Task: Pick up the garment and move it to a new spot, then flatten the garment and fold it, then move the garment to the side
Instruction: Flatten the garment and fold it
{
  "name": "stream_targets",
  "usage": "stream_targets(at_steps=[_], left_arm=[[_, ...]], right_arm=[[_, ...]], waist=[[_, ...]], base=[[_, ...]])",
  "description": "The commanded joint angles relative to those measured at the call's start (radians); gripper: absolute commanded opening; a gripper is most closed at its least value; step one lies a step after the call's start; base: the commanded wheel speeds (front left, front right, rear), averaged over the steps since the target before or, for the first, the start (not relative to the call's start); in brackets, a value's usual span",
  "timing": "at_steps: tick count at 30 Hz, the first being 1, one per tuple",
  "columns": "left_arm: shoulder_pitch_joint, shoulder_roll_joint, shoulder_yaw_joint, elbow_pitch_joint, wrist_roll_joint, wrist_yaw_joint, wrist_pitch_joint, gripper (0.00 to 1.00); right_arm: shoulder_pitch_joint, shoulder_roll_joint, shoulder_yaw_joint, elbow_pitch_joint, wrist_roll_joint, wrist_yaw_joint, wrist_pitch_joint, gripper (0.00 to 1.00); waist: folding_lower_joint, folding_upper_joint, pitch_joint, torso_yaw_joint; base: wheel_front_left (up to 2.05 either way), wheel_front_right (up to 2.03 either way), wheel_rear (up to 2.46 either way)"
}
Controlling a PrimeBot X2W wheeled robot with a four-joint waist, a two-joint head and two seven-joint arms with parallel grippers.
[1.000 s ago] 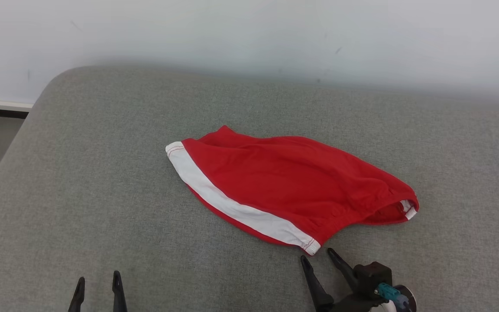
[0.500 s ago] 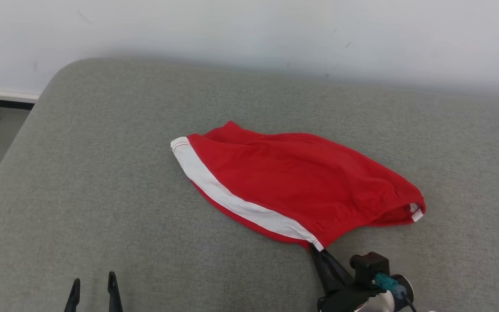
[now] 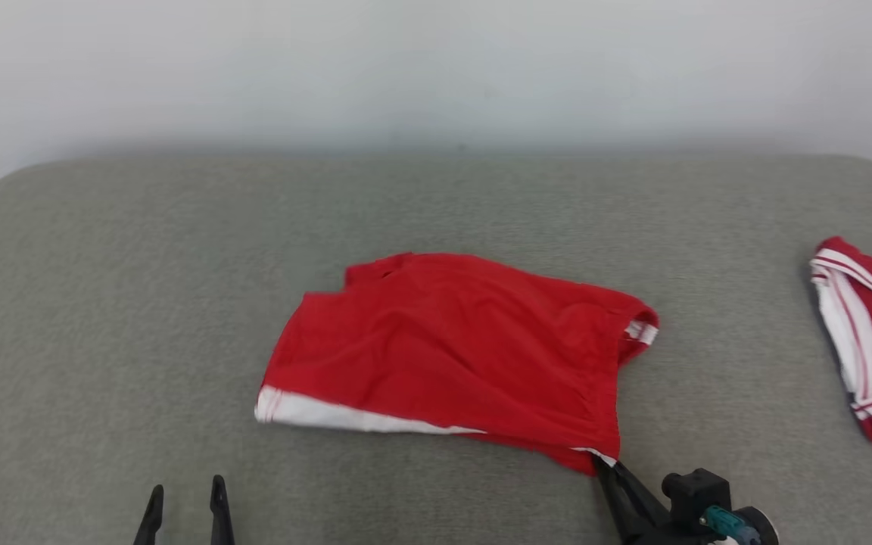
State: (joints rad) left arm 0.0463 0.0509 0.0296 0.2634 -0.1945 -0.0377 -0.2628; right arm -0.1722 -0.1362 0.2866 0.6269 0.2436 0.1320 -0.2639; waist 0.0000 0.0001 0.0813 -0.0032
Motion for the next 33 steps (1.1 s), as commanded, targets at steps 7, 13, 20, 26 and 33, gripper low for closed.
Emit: stream_targets(at_steps=[7,13,20,26,33], left_arm=[[0.008,0.000,-0.020,0.022,-0.014,0.000,-0.002,1.00],[0.009,0.000,-0.031,0.033,-0.015,-0.004,-0.002,1.00],[0.011,-0.001,-0.039,0.035,-0.011,-0.007,-0.002,1.00],[0.009,-0.001,-0.047,0.049,-0.017,-0.021,-0.002,1.00],[-0.025,0.000,-0.075,0.102,-0.052,-0.060,-0.002,1.00]], right_arm=[[0.017,-0.039,0.034,-0.010,0.038,-0.003,0.000,0.25],[0.004,-0.044,0.059,-0.033,0.057,-0.003,0.000,0.00],[-0.005,-0.044,0.056,-0.042,0.056,-0.003,0.000,0.00],[-0.006,-0.039,0.050,-0.047,0.043,-0.003,0.000,0.00],[-0.020,-0.044,0.060,-0.053,0.040,-0.003,0.000,0.00]], waist=[[0.0000,-0.0001,-0.052,-0.103],[0.0000,-0.0001,-0.052,-0.105],[0.0000,-0.0001,-0.050,-0.088],[0.0000,-0.0001,-0.048,-0.088],[0.0000,-0.0001,-0.023,-0.108]], base=[[0.00,0.00,0.00],[0.00,0.00,0.00],[0.00,0.00,0.00],[0.00,0.00,0.00],[0.00,0.00,0.00]])
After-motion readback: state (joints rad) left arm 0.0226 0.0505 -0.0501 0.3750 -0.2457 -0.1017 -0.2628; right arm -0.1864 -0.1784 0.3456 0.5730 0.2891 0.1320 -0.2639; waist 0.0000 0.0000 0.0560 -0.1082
